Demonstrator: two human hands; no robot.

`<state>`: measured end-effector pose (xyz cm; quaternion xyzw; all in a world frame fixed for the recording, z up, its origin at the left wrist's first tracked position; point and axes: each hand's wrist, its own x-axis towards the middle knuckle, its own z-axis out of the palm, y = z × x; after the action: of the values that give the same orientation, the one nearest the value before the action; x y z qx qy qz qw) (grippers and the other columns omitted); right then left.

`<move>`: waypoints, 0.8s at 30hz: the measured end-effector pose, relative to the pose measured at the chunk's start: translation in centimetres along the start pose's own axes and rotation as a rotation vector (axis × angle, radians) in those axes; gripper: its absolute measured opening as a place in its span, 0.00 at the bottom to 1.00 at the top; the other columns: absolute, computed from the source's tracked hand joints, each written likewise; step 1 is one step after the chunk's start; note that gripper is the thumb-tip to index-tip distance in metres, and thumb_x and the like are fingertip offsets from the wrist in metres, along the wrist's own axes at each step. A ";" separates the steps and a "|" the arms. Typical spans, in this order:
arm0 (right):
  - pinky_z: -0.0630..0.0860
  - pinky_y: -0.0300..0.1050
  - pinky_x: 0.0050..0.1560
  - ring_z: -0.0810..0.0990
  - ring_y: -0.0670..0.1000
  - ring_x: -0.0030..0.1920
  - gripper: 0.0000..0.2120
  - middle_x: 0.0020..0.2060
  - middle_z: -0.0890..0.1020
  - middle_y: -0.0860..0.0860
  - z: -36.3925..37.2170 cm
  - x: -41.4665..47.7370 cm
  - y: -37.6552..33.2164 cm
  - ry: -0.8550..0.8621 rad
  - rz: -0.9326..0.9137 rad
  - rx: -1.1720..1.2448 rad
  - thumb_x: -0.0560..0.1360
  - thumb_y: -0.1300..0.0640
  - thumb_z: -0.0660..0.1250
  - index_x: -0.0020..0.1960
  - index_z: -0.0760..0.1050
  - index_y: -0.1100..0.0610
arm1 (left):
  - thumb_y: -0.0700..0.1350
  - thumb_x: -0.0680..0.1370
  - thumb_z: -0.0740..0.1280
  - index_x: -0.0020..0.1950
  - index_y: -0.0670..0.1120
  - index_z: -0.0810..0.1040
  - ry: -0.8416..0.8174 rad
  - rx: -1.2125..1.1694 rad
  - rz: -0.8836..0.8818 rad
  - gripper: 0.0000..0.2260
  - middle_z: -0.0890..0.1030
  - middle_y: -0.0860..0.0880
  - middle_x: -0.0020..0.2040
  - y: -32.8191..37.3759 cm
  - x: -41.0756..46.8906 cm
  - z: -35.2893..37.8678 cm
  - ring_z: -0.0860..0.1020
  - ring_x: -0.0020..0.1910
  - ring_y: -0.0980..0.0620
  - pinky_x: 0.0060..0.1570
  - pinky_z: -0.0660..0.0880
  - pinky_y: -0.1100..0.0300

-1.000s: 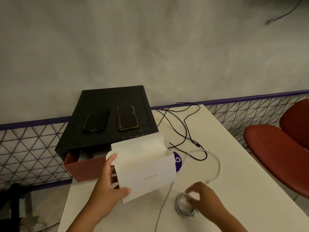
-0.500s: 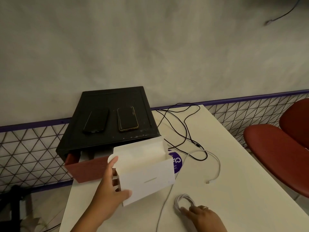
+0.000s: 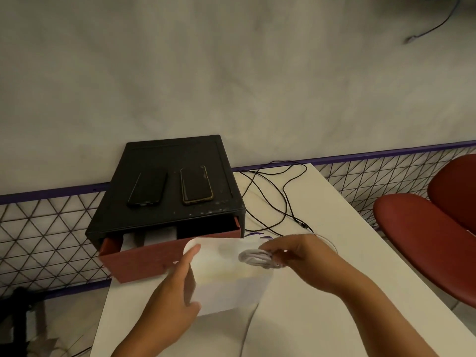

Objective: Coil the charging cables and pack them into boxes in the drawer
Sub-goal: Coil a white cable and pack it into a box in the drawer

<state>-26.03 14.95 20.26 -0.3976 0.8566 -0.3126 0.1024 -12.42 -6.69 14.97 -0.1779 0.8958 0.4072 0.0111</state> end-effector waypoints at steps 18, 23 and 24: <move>0.68 0.37 0.57 0.70 0.50 0.62 0.22 0.65 0.66 0.45 5.4 2.1 1.6 -0.090 -0.027 -0.269 0.78 0.64 0.58 0.67 0.69 0.45 | 0.30 0.68 0.72 0.61 0.76 0.55 0.046 -0.359 -0.038 0.47 0.71 0.54 0.63 -3.8 1.0 -0.7 0.73 0.62 0.49 0.62 0.73 0.52; 0.67 0.33 0.62 0.65 0.46 0.67 0.20 0.66 0.68 0.45 6.3 1.1 2.9 -0.042 0.082 -0.184 0.80 0.61 0.58 0.70 0.67 0.49 | 0.27 0.69 0.70 0.59 0.66 0.63 0.143 -0.398 -0.092 0.37 0.74 0.50 0.57 -7.0 2.3 -0.5 0.74 0.57 0.49 0.54 0.74 0.58; 0.66 0.32 0.61 0.65 0.46 0.67 0.19 0.65 0.68 0.45 6.8 0.8 3.2 -0.059 0.093 -0.173 0.80 0.60 0.58 0.69 0.67 0.49 | 0.27 0.69 0.69 0.57 0.65 0.64 0.142 -0.391 -0.105 0.35 0.74 0.49 0.57 -7.7 2.6 -0.4 0.75 0.57 0.49 0.53 0.74 0.58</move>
<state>-25.61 12.85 13.04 -0.3737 0.8946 -0.2205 0.1072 -12.31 -12.45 9.24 -0.2512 0.7878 0.5586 -0.0655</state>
